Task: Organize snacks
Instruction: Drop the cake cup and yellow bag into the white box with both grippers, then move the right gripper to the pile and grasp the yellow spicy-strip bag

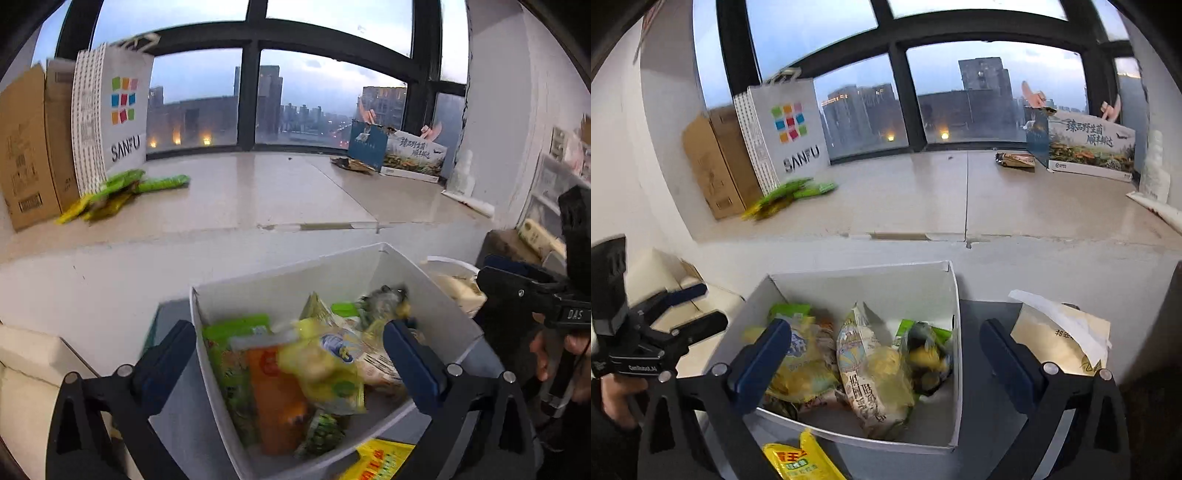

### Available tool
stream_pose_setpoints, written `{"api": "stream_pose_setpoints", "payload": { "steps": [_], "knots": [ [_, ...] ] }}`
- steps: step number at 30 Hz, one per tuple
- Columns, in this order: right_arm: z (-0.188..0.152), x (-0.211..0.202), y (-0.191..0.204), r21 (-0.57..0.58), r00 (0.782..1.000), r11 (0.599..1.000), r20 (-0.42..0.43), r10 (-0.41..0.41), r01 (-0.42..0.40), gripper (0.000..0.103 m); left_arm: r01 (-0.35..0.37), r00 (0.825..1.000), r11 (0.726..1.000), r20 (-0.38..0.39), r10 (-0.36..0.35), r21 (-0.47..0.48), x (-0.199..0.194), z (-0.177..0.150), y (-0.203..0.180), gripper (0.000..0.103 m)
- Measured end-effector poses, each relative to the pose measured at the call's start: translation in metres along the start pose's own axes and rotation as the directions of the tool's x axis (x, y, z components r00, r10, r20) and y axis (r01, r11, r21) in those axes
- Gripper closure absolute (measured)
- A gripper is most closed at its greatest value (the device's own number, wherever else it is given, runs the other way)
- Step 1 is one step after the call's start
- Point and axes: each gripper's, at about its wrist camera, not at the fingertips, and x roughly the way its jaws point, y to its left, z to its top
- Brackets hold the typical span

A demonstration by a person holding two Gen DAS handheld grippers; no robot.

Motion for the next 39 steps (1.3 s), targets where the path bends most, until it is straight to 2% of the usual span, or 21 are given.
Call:
{"api": "stream_pose_setpoints", "payload": {
  "steps": [4, 7, 13, 15, 19, 24, 27, 31, 34, 37, 39],
  "knots": [
    [-0.01, -0.018, -0.003, 0.016, 1.0, 1.0, 0.023, 0.011, -0.011, 0.0, 0.007, 1.0, 1.0, 0.006, -0.007, 0.0, -0.014, -0.006, -0.002, 0.0],
    [-0.018, -0.037, 0.001, 0.015, 0.999, 0.999, 0.04, 0.037, -0.038, 0.0, 0.037, 0.997, 0.999, 0.061, -0.038, 0.024, -0.033, -0.013, -0.007, 0.0],
    [-0.053, -0.085, 0.009, 0.007, 0.992, 0.994, 0.069, 0.105, -0.106, 0.0, 0.077, 0.99, 0.997, 0.118, -0.079, 0.029, -0.078, -0.04, -0.023, 0.0],
    [-0.071, -0.099, 0.011, 0.001, 0.988, 0.99, 0.061, 0.139, -0.139, 0.0, 0.084, 0.987, 0.995, 0.13, -0.091, 0.06, -0.091, -0.054, -0.033, 0.0],
    [-0.109, -0.122, 0.016, 0.007, 0.987, 0.988, 0.056, 0.151, -0.152, 0.0, 0.102, 0.988, 0.992, 0.11, -0.11, 0.073, -0.107, -0.081, -0.046, 0.0],
    [-0.166, -0.142, 0.02, 0.005, 0.99, 0.992, 0.065, 0.122, -0.123, 0.0, 0.129, 0.987, 0.991, 0.087, -0.133, 0.044, -0.124, -0.11, -0.059, 0.0],
    [-0.191, -0.141, 0.019, 0.014, 0.993, 0.993, 0.018, 0.113, -0.113, 0.0, 0.133, 0.987, 0.989, 0.085, -0.138, 0.056, -0.133, -0.123, -0.07, 0.0],
    [-0.206, -0.14, 0.019, 0.026, 0.991, 0.99, -0.007, 0.135, -0.135, 0.0, 0.151, 0.986, 0.986, 0.058, -0.155, 0.066, -0.138, -0.141, -0.081, 0.0],
    [-0.207, -0.135, 0.025, -0.001, 0.992, 0.993, -0.024, 0.122, -0.122, 0.0, 0.14, 0.989, 0.988, 0.032, -0.143, 0.067, -0.138, -0.153, -0.082, 0.0],
    [-0.206, -0.127, 0.032, -0.033, 0.992, 0.992, -0.043, 0.12, -0.122, 0.0, 0.157, 0.987, 0.987, 0.009, -0.157, 0.016, -0.138, -0.165, -0.072, 0.0],
    [-0.204, -0.118, 0.036, -0.056, 0.991, 0.992, -0.068, 0.111, -0.115, 0.0, 0.139, 0.99, 0.99, -0.007, -0.14, -0.024, -0.138, -0.171, -0.06, 0.0]
  ]
}}
